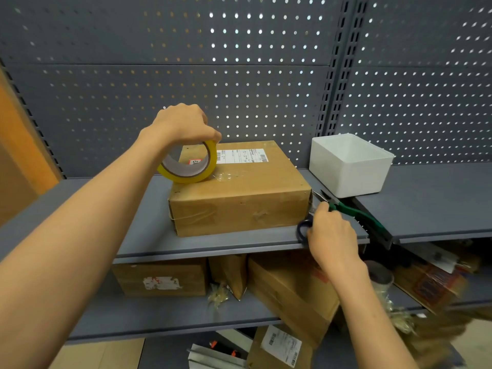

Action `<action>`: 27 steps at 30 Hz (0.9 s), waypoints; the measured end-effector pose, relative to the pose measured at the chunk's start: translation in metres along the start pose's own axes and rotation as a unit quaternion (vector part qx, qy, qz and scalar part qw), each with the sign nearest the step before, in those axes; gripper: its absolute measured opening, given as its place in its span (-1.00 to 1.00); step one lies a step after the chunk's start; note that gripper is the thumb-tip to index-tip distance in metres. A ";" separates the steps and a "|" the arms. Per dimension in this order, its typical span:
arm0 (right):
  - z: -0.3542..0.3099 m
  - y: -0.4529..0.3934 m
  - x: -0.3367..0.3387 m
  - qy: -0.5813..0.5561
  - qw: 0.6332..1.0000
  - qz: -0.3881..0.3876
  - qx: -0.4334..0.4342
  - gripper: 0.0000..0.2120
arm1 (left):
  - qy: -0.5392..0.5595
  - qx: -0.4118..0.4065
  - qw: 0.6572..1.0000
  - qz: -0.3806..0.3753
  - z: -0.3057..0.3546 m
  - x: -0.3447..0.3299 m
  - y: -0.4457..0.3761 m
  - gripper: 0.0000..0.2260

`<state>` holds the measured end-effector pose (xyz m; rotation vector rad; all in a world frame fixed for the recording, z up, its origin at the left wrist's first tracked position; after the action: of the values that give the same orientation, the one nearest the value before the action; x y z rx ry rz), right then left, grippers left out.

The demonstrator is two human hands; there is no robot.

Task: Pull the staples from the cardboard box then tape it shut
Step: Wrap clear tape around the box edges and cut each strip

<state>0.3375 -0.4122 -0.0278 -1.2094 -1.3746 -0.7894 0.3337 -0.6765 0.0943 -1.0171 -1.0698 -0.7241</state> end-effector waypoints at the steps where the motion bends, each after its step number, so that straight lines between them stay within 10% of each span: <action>1: 0.002 0.001 0.002 -0.015 1.000 0.014 -0.005 -0.73 | -0.001 0.000 1.000 0.000 0.000 0.000 0.000 -0.63; 10: 0.011 0.008 0.050 -0.203 0.954 0.218 0.028 -0.70 | 0.007 0.001 1.000 -0.013 -0.002 0.000 0.000 -0.48; 27: -0.042 0.039 0.043 -0.175 0.949 0.119 0.233 -0.44 | 0.004 0.000 1.000 -0.004 -0.002 -0.001 -0.001 -0.65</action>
<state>0.3915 -0.4314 0.0154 -1.1341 -1.5518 -0.0634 0.3329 -0.6787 0.0930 -1.0105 -1.0668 -0.7337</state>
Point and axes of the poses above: each hand's wrist, its own y-axis away from the middle knuckle, its own x-axis out of the back of the hand, z = x × y, the point moved 1 cm from there along -y, towards the middle knuckle, and after that the axes turned 2 degrees about x, right-handed, at the moved point
